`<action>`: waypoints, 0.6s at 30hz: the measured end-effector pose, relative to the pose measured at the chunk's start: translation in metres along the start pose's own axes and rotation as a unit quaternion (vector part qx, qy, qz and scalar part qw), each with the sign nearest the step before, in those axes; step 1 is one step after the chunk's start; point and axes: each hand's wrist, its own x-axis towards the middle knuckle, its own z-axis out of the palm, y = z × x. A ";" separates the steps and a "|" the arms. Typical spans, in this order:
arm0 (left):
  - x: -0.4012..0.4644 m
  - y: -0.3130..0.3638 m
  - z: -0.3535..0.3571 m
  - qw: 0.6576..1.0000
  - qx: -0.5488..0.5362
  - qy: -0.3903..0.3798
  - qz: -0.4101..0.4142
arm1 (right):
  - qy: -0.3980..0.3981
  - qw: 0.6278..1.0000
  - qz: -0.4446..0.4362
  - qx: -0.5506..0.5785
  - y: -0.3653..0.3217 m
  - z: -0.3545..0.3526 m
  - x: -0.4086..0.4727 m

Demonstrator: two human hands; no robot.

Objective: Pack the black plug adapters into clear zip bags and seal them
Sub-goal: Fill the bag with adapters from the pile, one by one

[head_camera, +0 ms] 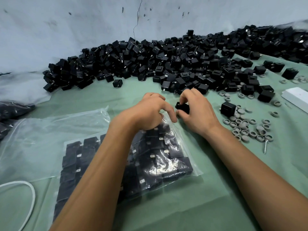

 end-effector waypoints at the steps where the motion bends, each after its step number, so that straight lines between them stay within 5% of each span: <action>1: -0.001 0.000 -0.001 1.000 -0.005 -0.011 0.002 | 0.009 1.000 0.010 0.020 -0.001 0.000 0.000; 5: -0.003 0.005 -0.002 0.998 0.008 -0.052 0.016 | 0.024 0.992 0.063 0.110 -0.002 -0.002 0.000; 9: -0.005 0.007 -0.001 0.998 0.004 -0.061 0.023 | -0.004 0.997 0.060 0.052 0.000 -0.009 0.000; 18: 0.000 -0.007 -0.001 0.996 -0.044 -0.077 0.006 | -0.168 0.985 -0.006 0.040 0.003 -0.037 -0.003</action>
